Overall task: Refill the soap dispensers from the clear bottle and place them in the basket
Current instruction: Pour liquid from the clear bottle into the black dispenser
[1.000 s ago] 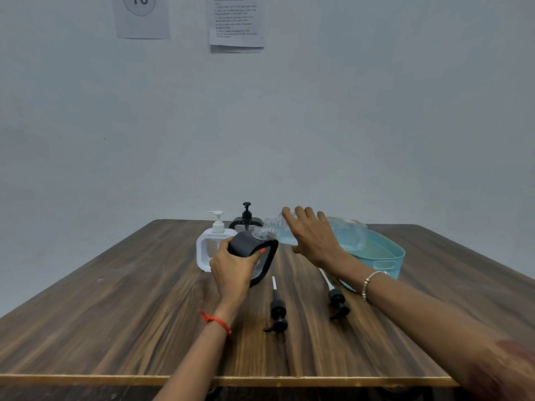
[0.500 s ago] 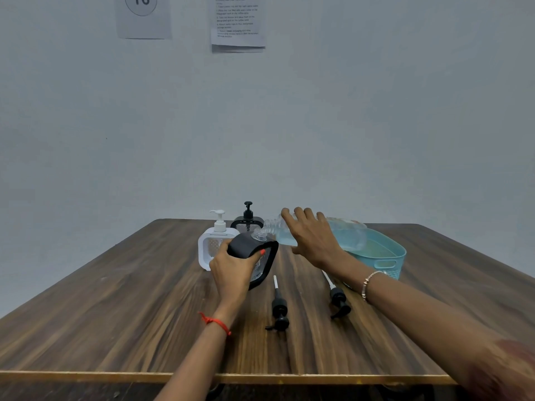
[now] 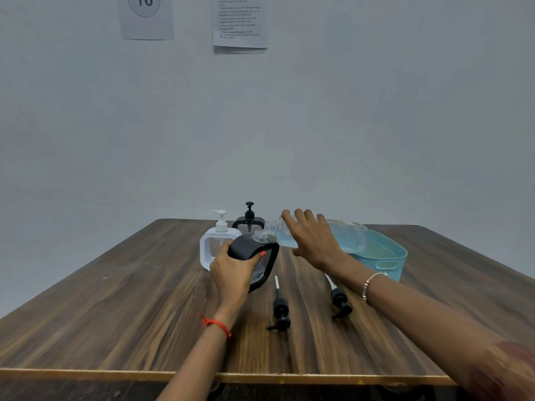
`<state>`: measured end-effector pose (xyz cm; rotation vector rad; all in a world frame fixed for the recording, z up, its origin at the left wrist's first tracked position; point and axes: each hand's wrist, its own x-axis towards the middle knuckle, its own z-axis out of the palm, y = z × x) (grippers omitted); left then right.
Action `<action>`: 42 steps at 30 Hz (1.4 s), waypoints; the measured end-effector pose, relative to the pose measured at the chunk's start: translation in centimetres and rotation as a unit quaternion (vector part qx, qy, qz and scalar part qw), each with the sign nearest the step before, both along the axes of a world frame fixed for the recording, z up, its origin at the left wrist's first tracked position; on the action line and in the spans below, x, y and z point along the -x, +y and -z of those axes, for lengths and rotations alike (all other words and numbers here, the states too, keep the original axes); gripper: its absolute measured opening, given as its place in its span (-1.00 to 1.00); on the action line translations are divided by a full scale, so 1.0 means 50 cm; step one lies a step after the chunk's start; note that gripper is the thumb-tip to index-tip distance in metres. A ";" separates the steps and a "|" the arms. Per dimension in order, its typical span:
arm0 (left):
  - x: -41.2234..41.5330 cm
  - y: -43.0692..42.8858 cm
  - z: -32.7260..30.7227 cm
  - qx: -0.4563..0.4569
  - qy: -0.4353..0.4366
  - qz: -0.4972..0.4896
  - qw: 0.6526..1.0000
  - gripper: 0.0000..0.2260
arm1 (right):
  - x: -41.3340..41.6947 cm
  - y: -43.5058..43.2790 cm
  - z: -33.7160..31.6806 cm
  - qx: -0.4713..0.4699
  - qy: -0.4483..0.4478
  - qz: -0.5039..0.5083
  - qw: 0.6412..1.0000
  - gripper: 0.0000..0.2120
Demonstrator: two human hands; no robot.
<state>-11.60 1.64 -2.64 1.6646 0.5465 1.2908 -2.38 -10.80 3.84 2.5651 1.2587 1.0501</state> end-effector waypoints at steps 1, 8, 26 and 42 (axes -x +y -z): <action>0.000 0.000 0.000 -0.001 -0.001 0.001 1.000 -0.51 | 0.000 0.000 0.000 0.000 -0.001 0.000 1.000 -0.31; 0.002 -0.001 0.001 -0.002 -0.002 0.002 1.000 -0.50 | 0.002 0.001 -0.002 0.003 -0.001 0.002 1.000 -0.30; 0.007 -0.001 0.000 0.001 0.002 -0.007 1.000 -0.49 | 0.012 -0.001 -0.006 0.007 -0.007 0.004 1.000 -0.28; 0.010 0.000 0.004 -0.001 -0.002 0.005 1.000 -0.48 | 0.010 0.000 -0.005 0.017 -0.013 0.002 1.000 -0.29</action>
